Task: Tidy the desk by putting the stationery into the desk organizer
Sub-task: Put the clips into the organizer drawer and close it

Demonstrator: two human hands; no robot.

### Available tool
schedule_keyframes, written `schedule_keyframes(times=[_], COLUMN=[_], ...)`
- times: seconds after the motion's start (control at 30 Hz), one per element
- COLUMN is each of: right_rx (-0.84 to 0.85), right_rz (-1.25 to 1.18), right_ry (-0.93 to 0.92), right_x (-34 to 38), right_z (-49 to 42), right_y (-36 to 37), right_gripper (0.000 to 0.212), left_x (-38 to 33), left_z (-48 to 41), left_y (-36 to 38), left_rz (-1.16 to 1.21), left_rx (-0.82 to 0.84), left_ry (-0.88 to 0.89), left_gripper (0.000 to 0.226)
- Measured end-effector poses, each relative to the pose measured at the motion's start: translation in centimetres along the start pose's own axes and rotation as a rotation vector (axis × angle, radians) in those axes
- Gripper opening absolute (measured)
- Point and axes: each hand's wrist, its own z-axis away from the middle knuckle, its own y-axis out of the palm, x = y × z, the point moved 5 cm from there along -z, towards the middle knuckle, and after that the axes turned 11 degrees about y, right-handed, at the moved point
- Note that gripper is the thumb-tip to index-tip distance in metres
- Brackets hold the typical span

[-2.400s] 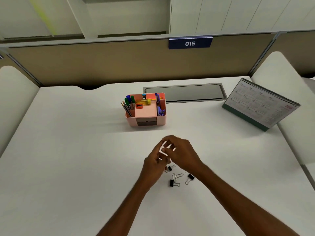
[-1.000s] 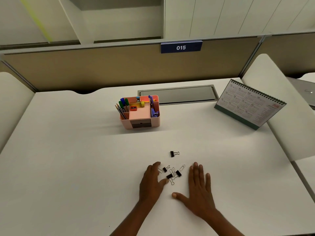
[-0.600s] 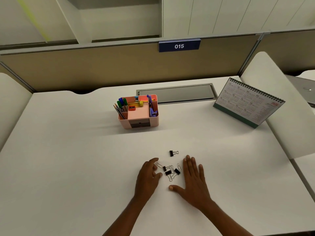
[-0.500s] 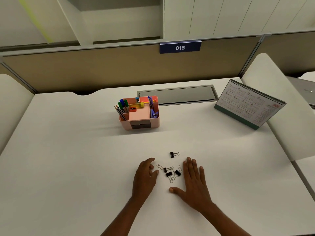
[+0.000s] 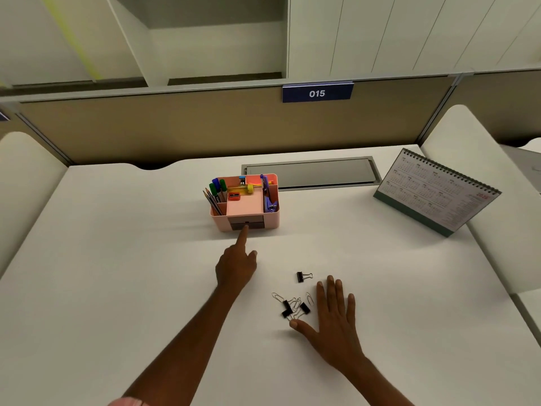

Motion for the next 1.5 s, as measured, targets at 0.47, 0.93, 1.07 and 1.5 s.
schedule_keyframes(times=[0.47, 0.93, 1.07, 1.5], right_rx=[-0.026, -0.113, -0.093, -0.091], right_rz=[-0.112, -0.210, -0.080, -0.190], right_ry=[-0.035, -0.134, -0.249, -0.189], right_x=[-0.9, 0.3, 0.9, 1.0], right_z=[0.1, -1.2, -1.3, -1.5], right_y=[-1.9, -2.2, -1.8, -2.7], right_gripper=[0.102, 0.043, 0.054, 0.029], left_x=[-0.8, 0.2, 0.3, 0.2], left_z=[-1.8, 2.1, 3.1, 5.4], left_y=[-0.2, -0.2, -0.2, 1.0], left_rz=[-0.148, -0.131, -0.163, 0.134], left_rx=[0.074, 0.082, 0.070, 0.037], left_ry=[-0.017, -0.015, 0.006, -0.018], left_gripper=[0.073, 0.072, 0.071, 0.062])
